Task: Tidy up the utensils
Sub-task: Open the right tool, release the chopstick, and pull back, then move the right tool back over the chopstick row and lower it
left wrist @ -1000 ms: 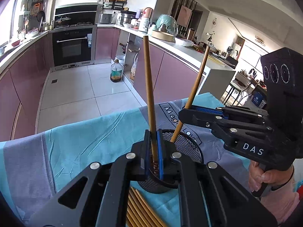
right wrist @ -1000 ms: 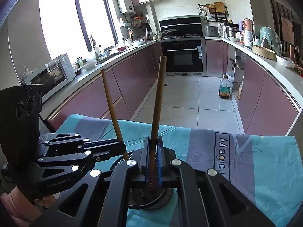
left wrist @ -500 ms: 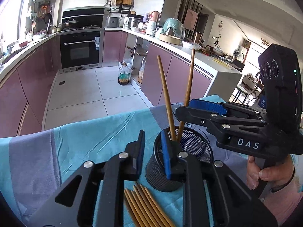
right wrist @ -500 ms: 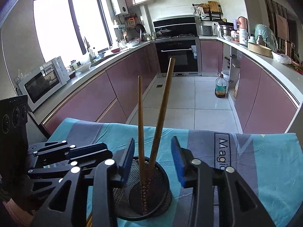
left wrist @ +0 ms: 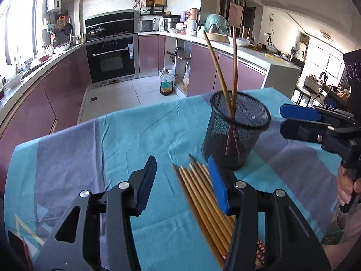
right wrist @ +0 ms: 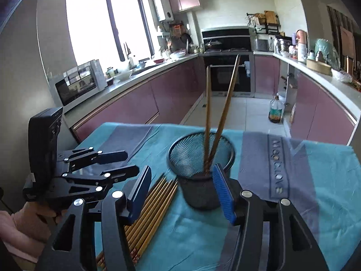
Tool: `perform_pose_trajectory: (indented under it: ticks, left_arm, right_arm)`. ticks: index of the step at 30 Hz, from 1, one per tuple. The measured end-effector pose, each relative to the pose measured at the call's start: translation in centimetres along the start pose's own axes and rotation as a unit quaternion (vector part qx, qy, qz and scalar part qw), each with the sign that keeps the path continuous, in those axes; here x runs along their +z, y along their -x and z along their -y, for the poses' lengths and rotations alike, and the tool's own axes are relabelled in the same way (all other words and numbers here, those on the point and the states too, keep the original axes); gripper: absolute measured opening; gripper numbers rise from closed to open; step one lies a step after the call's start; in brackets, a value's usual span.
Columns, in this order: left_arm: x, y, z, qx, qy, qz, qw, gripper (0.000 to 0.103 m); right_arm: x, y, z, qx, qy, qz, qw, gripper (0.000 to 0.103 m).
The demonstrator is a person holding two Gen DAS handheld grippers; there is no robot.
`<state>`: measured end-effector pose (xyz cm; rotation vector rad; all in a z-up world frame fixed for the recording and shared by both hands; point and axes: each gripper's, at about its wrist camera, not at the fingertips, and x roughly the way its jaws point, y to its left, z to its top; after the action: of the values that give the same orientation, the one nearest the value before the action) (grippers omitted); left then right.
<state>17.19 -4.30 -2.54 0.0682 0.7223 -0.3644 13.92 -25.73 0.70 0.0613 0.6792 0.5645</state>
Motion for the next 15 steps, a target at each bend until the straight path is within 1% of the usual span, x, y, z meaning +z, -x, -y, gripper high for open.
perform_pose_trajectory:
  ticks: [2, 5, 6, 10, 11, 15]
  left_arm:
    - [-1.5, -0.3, 0.0, -0.004, -0.001, -0.018, 0.9998, 0.047]
    - [-3.3, -0.6, -0.1, -0.004, -0.003, -0.037, 0.9993, 0.047]
    - [-3.8, -0.6, -0.2, -0.003, -0.003, -0.042, 0.9991, 0.047]
    - [-5.3, -0.8, -0.2, -0.001, -0.007, -0.055, 0.9985, 0.047]
    - [-5.6, -1.0, 0.0, -0.001, -0.007, -0.057, 0.9984, 0.047]
    - [-6.6, -1.0, 0.1, -0.007, -0.001, -0.063, 0.9980, 0.047]
  right_arm:
    - [-1.6, -1.5, -0.8, 0.015, -0.004, -0.032, 0.999, 0.054]
    - [-3.5, -3.9, -1.5, 0.022, -0.013, -0.074, 0.997, 0.053]
    - [-3.9, -4.4, -1.7, 0.019, -0.014, -0.081, 0.996, 0.053]
    - [-4.8, -5.7, -2.4, 0.008, -0.014, -0.098, 0.995, 0.052]
    - [-5.0, -5.9, -2.6, 0.004, -0.013, -0.101, 0.995, 0.050]
    - [-5.4, -6.2, -3.1, -0.015, -0.005, -0.106, 0.994, 0.048]
